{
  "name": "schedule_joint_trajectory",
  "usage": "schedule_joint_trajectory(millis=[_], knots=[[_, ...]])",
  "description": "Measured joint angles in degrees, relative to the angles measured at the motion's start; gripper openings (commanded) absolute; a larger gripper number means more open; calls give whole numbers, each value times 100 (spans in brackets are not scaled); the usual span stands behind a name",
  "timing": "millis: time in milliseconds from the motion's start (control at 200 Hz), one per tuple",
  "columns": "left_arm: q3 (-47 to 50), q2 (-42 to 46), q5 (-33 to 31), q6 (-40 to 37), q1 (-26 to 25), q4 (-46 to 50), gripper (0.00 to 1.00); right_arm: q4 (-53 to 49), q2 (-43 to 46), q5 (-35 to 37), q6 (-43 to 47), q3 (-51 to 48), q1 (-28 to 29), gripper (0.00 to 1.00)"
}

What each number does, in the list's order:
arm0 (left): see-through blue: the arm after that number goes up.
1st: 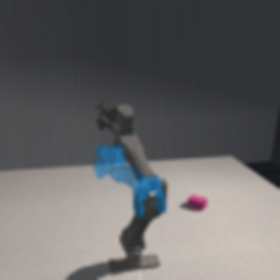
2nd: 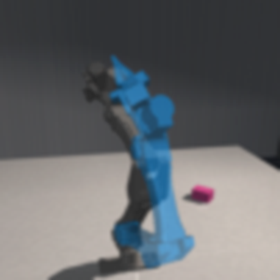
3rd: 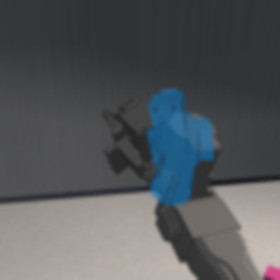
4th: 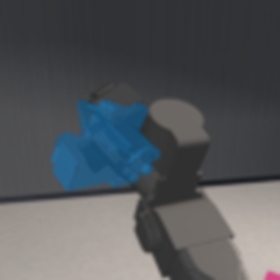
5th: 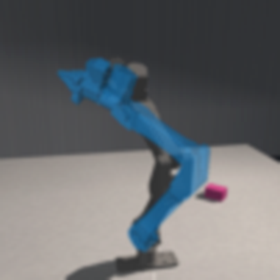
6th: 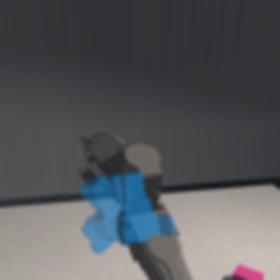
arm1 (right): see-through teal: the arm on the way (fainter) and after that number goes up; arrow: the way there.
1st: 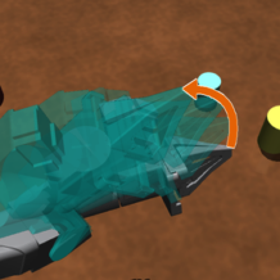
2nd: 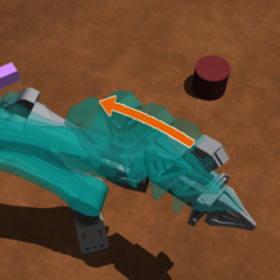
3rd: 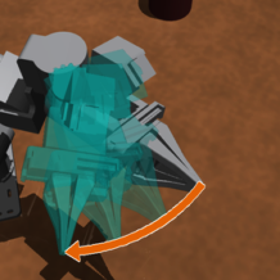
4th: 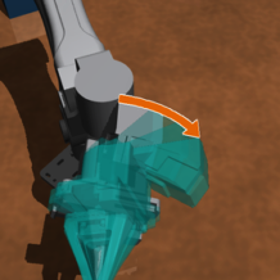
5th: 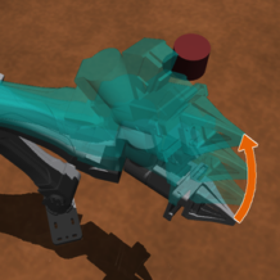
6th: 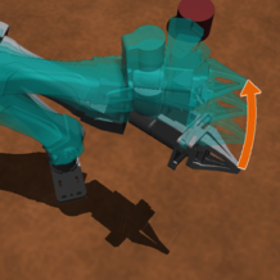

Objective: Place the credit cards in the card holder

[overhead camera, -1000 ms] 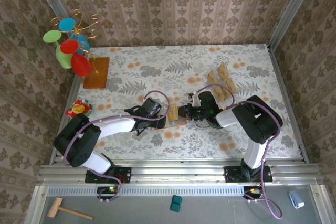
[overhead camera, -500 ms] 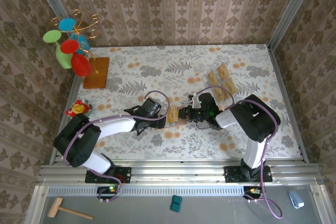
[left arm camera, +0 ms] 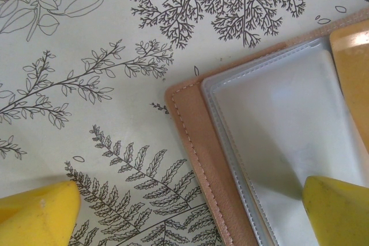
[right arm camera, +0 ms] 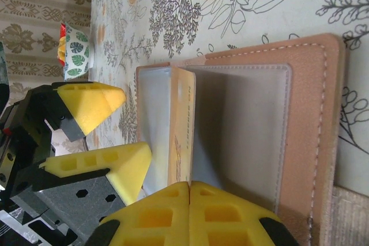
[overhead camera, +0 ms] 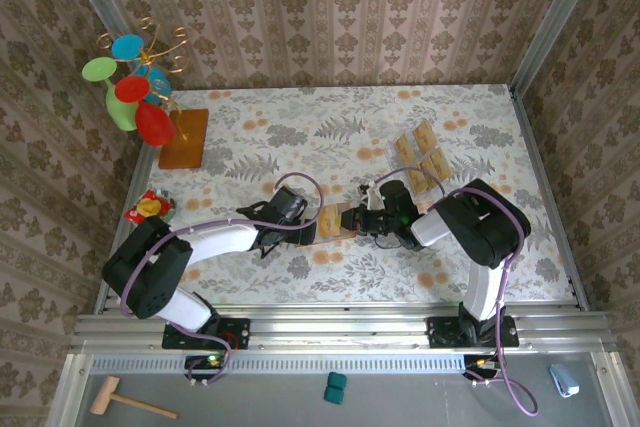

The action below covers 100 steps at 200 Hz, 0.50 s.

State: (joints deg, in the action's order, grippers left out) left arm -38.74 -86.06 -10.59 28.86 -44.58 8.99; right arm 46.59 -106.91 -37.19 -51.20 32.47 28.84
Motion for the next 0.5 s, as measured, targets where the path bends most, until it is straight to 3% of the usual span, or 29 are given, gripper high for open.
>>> schedule_joint_trajectory(millis=[500], knots=[[0, 0, 2, 0, 0, 0, 100, 181, -164, -219, -4, 9, -22, 0]])
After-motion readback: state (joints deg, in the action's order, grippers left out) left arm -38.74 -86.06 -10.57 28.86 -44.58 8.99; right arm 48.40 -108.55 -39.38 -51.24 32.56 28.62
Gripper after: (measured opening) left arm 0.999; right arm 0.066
